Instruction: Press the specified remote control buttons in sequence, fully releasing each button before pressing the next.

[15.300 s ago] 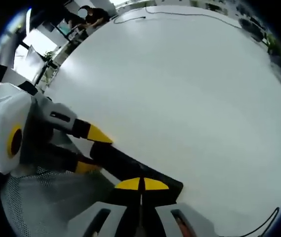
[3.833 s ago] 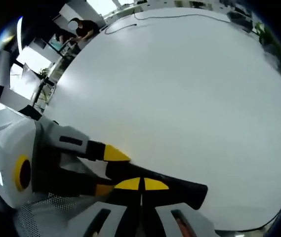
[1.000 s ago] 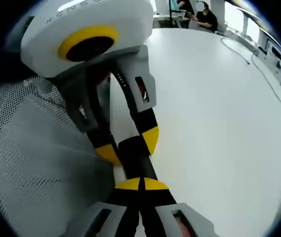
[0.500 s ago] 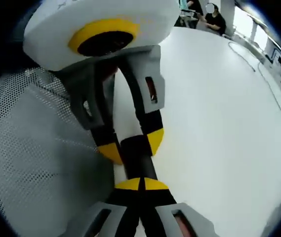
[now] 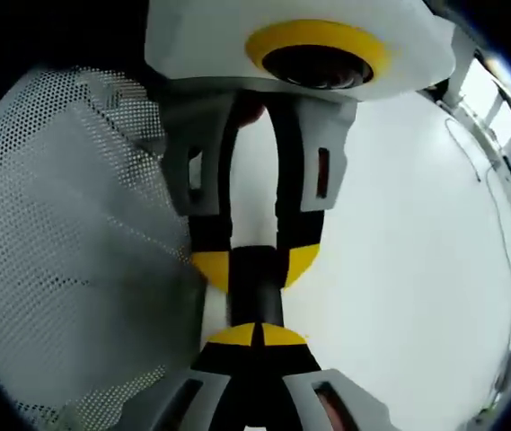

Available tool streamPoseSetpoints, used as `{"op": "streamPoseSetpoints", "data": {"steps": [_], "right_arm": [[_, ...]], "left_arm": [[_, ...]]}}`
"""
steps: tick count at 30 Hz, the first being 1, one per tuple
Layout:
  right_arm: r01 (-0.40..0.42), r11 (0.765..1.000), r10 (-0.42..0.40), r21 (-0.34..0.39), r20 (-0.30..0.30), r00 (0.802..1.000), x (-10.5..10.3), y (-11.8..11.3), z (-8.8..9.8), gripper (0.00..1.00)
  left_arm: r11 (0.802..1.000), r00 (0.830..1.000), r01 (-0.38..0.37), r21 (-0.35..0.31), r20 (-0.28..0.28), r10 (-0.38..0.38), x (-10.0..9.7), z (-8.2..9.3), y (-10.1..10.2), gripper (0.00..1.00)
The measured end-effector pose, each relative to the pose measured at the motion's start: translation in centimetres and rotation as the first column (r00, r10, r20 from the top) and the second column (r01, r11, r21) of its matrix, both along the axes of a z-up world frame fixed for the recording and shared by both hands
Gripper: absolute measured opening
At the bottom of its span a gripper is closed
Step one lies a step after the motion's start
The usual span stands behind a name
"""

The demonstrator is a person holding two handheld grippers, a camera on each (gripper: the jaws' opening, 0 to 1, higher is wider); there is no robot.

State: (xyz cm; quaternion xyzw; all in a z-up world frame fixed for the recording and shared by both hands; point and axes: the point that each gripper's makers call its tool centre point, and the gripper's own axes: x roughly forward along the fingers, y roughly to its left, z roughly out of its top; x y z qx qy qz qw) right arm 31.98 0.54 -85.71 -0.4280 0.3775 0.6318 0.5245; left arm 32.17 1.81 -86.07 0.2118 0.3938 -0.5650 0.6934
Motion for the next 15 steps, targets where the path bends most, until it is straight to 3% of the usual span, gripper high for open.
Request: {"op": "streamPoseSetpoints", "data": {"steps": [5,11,15], "right_arm": [[0.013,0.998,-0.015,-0.063,-0.026,1.0,0.23,0.17,-0.08,0.0],[0.085,0.996,-0.087,-0.034,-0.068,0.994,0.19,-0.13,0.16,0.0],[0.066,0.996,-0.07,-0.059,-0.061,0.996,0.1,0.07,0.16,0.0]], "left_arm": [[1.0,1.0,-0.005,-0.005,-0.006,0.005,0.03,0.0,-0.02,0.25],[1.0,1.0,-0.012,-0.018,-0.005,0.012,0.01,0.03,-0.03,0.25],[1.0,1.0,-0.007,-0.011,-0.002,0.007,0.0,0.02,-0.06,0.25]]}}
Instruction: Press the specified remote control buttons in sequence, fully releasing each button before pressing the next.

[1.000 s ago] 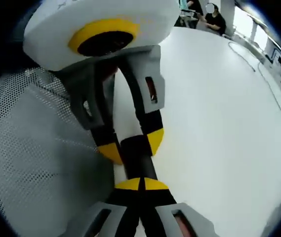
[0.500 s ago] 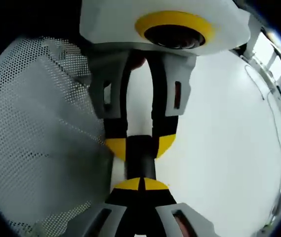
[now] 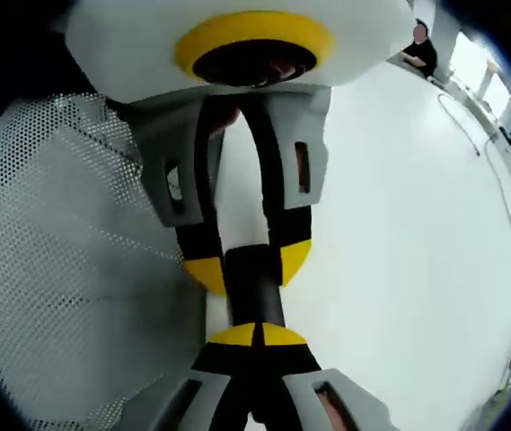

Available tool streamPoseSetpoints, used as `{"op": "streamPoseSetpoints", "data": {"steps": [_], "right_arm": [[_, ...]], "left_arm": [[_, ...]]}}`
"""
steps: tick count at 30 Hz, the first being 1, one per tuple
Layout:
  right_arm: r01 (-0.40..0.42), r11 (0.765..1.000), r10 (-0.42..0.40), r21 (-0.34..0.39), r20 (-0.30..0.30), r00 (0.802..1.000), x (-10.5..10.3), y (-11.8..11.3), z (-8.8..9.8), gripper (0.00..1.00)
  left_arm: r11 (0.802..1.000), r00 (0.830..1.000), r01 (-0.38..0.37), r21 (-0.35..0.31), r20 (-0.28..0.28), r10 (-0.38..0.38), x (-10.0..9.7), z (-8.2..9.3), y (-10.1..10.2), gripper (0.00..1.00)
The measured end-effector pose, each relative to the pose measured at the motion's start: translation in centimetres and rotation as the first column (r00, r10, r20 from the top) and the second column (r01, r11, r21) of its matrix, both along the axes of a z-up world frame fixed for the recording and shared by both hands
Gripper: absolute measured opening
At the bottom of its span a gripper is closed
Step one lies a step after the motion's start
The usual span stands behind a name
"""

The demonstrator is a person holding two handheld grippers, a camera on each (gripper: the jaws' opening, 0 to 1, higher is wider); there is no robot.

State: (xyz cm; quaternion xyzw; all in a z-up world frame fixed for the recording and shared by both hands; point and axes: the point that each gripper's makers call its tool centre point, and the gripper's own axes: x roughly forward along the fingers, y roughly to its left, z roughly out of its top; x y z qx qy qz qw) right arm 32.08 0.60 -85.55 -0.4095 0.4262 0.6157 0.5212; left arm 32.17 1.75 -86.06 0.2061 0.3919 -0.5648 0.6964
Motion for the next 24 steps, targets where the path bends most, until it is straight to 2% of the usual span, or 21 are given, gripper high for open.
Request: {"op": "streamPoseSetpoints", "data": {"steps": [4,7,9,13,16,18,19,21,22,24], "right_arm": [[-0.033,0.999,0.033,-0.033,0.012,0.999,0.1,-0.1,-0.1,0.0],[-0.029,0.999,0.029,-0.02,0.014,0.999,0.1,-0.1,-0.3,0.0],[0.017,1.0,-0.018,0.016,0.024,1.0,0.3,0.0,-0.2,0.0],[0.026,0.996,-0.03,0.084,0.038,0.999,0.2,-0.1,-0.1,0.0],[0.119,0.988,-0.12,0.103,0.007,0.993,0.2,-0.1,0.0,0.0],[0.196,0.976,-0.195,0.093,-0.027,0.98,0.2,-0.1,0.1,0.0],[0.214,0.972,-0.212,0.1,-0.026,0.977,0.4,-0.1,0.2,0.0],[0.249,0.957,-0.247,0.147,-0.034,0.969,0.6,0.0,1.0,0.0],[0.289,0.944,-0.282,0.158,-0.064,0.957,0.5,-0.1,1.7,0.0],[0.342,0.917,-0.333,0.206,-0.077,0.94,0.8,0.0,3.5,0.0]], "left_arm": [[1.0,1.0,0.003,-0.002,0.003,-0.003,0.1,0.0,0.0,0.25],[1.0,1.0,0.003,0.0,0.001,-0.003,0.1,0.0,-0.1,0.25],[1.0,1.0,0.001,-0.004,0.0,-0.001,0.1,0.0,-0.1,0.25],[1.0,1.0,0.006,-0.001,0.0,-0.006,0.1,0.0,0.0,0.25],[1.0,1.0,0.007,0.0,0.007,-0.007,0.1,0.0,0.0,0.25],[1.0,1.0,0.005,0.001,0.01,-0.005,0.0,0.0,0.0,0.25],[1.0,1.0,0.003,0.001,0.011,-0.003,0.0,0.0,0.0,0.25],[1.0,1.0,0.01,0.011,0.023,-0.01,0.0,-0.1,0.0,0.25],[1.0,0.999,0.018,0.018,0.033,-0.019,-0.1,-0.1,0.0,0.25],[0.998,0.997,0.041,0.038,0.056,-0.043,-0.1,-0.2,0.0,0.25]]}}
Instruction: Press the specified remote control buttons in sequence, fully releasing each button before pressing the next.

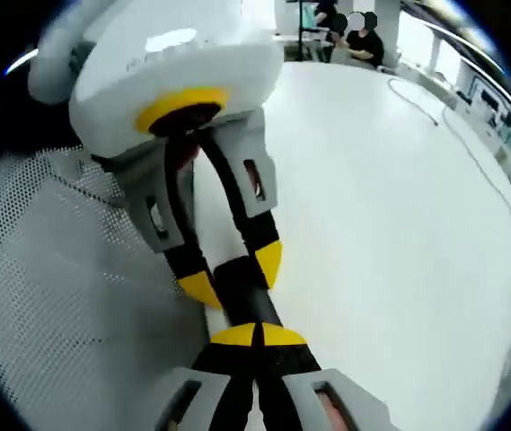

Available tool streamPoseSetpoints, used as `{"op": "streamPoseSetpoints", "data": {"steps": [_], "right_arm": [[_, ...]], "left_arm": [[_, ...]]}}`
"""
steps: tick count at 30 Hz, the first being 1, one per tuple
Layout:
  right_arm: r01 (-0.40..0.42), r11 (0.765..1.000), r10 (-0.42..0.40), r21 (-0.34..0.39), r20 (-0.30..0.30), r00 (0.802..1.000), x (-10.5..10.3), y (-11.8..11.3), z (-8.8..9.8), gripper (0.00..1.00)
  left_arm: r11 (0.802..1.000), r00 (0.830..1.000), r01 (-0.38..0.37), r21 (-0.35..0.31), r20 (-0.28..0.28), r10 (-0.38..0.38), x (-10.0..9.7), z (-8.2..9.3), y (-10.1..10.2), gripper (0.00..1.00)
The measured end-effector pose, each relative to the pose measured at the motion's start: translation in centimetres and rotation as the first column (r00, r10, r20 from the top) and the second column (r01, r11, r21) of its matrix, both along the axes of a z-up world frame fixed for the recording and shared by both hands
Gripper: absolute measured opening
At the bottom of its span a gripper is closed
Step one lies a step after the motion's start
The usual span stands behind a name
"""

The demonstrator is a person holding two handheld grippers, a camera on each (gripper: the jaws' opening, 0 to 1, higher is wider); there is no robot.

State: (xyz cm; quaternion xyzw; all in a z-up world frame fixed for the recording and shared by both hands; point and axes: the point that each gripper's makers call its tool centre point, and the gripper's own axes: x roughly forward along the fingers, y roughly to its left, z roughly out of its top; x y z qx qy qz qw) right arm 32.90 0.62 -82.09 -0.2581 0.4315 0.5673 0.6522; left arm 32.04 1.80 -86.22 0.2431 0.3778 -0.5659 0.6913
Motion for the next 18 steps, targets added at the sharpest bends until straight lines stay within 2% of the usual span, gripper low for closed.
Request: {"op": "streamPoseSetpoints", "data": {"steps": [3,4,6,8,11,14,16,18], "right_arm": [[0.045,0.997,-0.047,0.068,0.028,0.998,0.2,-0.2,2.8,0.0],[0.054,0.996,-0.057,0.077,0.028,0.998,0.2,-0.2,3.3,0.0],[0.114,0.983,-0.119,0.144,0.027,0.992,0.3,-0.3,5.5,0.0],[0.159,0.969,-0.164,0.187,0.01,0.986,0.2,-0.5,7.0,0.0],[0.256,0.928,-0.257,0.271,-0.033,0.966,-0.1,-0.9,9.4,0.0],[0.299,0.901,-0.314,0.316,-0.004,0.95,0.2,-1.8,11.1,0.0],[0.284,0.877,-0.324,0.387,0.04,0.945,0.1,-2.0,12.9,0.0],[0.331,0.843,-0.379,0.425,0.033,0.925,0.0,-2.7,14.1,0.0]], "left_arm": [[0.999,1.0,0.009,0.034,0.014,-0.009,0.0,-0.1,-0.1,0.25],[0.999,1.0,0.011,0.043,0.021,-0.012,-0.1,-0.1,-0.1,0.25],[0.998,0.999,0.005,0.068,0.032,-0.008,-0.1,-0.1,-0.1,0.25],[0.995,0.999,0.012,0.095,0.051,-0.017,-0.1,-0.2,-0.1,0.25],[0.992,0.999,-0.007,0.128,0.047,0.001,0.0,-0.2,-0.2,0.25],[0.99,0.999,-0.01,0.144,0.044,0.004,0.0,-0.2,-0.2,0.24],[0.989,0.999,-0.005,0.149,0.046,-0.002,0.0,-0.2,-0.1,0.24],[0.988,0.999,-0.001,0.153,0.042,-0.006,0.0,-0.2,-0.1,0.24]]}}
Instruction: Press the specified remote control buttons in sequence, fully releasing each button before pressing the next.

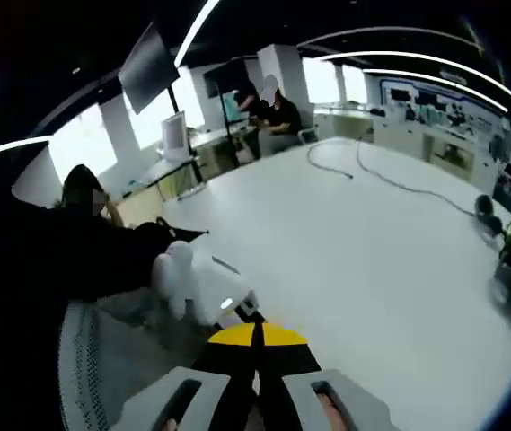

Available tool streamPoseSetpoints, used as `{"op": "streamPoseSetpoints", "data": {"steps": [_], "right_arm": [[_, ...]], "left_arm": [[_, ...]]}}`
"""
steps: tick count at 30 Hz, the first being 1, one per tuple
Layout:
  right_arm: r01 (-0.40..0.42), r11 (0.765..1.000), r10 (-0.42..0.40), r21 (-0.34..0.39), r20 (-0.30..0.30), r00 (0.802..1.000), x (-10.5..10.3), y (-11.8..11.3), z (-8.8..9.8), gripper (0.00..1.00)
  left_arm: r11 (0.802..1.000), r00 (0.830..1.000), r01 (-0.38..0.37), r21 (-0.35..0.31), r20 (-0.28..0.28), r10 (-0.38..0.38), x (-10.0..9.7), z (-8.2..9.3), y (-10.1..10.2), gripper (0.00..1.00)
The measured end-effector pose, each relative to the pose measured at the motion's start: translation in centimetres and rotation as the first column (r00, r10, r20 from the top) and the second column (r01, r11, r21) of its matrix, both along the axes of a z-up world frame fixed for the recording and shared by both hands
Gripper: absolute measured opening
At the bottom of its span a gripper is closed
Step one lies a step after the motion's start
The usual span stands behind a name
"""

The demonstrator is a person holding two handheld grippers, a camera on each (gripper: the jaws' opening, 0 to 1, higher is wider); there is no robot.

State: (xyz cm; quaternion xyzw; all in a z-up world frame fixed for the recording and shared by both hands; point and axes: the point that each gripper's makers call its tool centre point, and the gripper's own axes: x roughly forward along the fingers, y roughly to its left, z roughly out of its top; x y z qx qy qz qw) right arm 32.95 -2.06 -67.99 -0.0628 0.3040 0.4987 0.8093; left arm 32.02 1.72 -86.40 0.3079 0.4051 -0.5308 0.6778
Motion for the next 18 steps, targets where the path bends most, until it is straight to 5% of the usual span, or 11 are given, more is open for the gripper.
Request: {"op": "streamPoseSetpoints", "data": {"steps": [4,10,13,15,18], "right_arm": [[0.086,0.995,-0.088,0.046,0.037,0.995,-0.2,-1.6,1.5,0.0],[0.188,0.982,-0.183,-0.032,0.12,0.976,-0.8,-5.1,1.7,0.0],[0.27,0.963,-0.268,0.011,0.154,0.951,-0.6,-6.7,2.3,0.01],[0.333,0.94,-0.34,0.067,0.153,0.928,-0.4,-7.7,2.5,0.1],[0.4,0.911,-0.411,0.102,0.112,0.905,0.1,-8.9,2.0,0.1]], "left_arm": [[0.999,1.0,-0.018,0.033,0.004,0.018,-0.1,0.0,-0.1,0.24],[0.996,0.999,-0.046,0.079,-0.009,0.047,0.0,0.0,-0.2,0.24],[0.992,0.999,-0.042,0.121,-0.022,0.045,0.0,0.0,-0.3,0.24],[0.99,0.999,-0.041,0.135,-0.021,0.044,0.0,-0.2,-0.3,0.24],[0.989,0.999,-0.04,0.139,-0.022,0.043,0.0,-0.1,-0.2,0.25]]}}
